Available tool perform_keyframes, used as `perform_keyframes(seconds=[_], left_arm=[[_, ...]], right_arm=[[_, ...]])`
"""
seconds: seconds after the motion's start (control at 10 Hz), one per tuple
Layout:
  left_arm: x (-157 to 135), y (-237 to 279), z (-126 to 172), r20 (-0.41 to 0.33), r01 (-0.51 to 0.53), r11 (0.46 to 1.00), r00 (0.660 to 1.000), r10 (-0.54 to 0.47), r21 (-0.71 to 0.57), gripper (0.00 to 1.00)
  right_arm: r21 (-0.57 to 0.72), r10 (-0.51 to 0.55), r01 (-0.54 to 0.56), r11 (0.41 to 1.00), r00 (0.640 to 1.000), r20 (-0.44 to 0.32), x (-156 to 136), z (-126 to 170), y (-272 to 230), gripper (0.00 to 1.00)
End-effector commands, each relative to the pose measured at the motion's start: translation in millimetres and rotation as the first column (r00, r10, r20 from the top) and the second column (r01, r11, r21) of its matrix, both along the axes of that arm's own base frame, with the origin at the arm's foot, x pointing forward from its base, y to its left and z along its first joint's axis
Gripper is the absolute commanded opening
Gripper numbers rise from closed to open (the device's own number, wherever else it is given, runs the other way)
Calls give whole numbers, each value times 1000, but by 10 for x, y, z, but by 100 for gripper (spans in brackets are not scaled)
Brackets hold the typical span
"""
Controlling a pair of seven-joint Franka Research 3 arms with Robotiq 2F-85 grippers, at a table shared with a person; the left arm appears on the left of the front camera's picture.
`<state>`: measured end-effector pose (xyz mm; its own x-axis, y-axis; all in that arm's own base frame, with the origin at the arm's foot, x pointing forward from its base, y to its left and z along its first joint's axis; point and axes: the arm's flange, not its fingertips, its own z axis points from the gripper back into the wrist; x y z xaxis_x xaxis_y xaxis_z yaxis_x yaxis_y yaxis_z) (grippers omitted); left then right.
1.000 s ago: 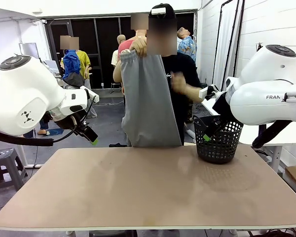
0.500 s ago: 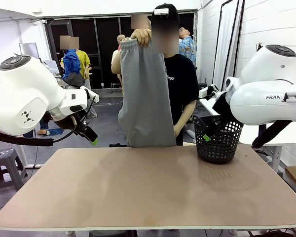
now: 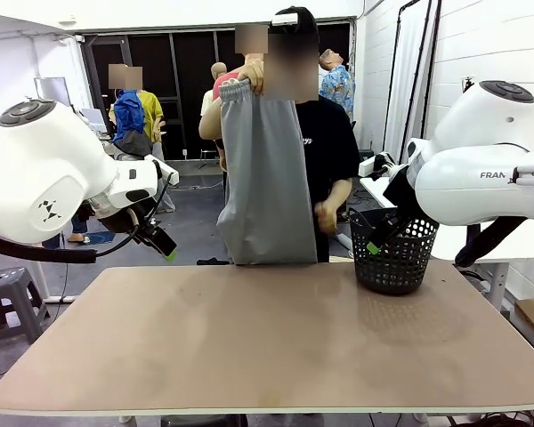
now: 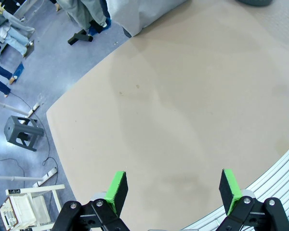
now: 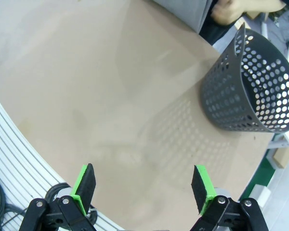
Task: Fold the training pants.
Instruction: Grab both ends of the Training pants handed by a person.
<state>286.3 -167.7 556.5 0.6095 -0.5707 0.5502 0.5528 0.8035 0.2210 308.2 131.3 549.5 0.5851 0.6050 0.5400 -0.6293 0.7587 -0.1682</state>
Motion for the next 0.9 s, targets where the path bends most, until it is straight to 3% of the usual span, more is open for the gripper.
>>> perform_keyframes(seconds=[0.0, 0.8], left_arm=[[-8, 8, -19, 5, -1, 1000, 1000, 1, -1, 100], [-8, 8, -19, 5, -1, 1000, 1000, 1, -1, 100]], right_arm=[[1, 2, -2, 1000, 1000, 3, 0, -20, 2, 100], [1, 2, -2, 1000, 1000, 3, 0, -20, 2, 100]])
